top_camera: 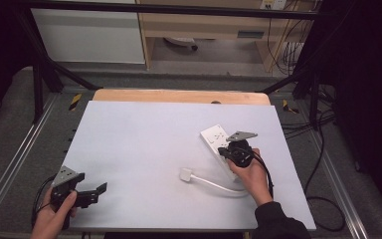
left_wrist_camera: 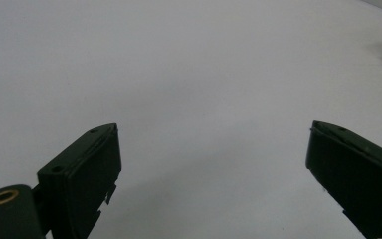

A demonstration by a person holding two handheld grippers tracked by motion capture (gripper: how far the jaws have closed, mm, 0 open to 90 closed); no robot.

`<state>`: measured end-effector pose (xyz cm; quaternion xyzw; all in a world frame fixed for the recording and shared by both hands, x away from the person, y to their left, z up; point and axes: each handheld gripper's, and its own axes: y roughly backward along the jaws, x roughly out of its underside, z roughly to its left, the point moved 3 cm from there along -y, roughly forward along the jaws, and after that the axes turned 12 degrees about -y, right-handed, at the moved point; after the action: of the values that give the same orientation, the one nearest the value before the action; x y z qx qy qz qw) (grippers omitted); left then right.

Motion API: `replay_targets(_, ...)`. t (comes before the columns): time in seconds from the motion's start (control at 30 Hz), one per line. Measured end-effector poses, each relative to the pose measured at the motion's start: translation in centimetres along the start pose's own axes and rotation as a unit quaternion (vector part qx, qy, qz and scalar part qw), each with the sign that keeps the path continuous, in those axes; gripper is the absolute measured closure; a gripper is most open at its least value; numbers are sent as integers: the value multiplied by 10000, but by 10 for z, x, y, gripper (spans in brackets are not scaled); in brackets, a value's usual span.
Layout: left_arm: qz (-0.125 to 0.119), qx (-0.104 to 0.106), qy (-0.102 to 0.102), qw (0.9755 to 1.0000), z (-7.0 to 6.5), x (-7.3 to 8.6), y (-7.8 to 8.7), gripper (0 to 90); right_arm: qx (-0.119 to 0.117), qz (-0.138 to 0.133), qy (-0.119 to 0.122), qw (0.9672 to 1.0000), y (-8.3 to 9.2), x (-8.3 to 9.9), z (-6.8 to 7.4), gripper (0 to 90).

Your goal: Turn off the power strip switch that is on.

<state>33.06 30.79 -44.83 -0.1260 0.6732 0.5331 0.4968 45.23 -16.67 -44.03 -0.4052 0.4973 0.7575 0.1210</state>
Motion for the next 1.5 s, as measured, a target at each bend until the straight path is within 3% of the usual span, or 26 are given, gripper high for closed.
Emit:
replay_targets(0.43,24,-22,-13,10000,1,0,-1,72,-20,-122,-98,9999,4,-4,1,900)
replay_targets(0.63,27,-7,-7,10000,0,-1,-2,72,-117,-180,-108,9997,7,-6,3,816)
replay_targets(0.97,14,12,-31,10000,0,-1,-1,72,-42,-263,-61,9996,10,-12,8,544)
replay_targets(1.3,10,10,-23,10000,0,-1,-1,72,136,-278,-196,9993,13,-17,7,262)
replay_targets(1.5,3,8,-19,10000,0,-1,-1,72,215,-348,-315,9987,17,-19,4,144)
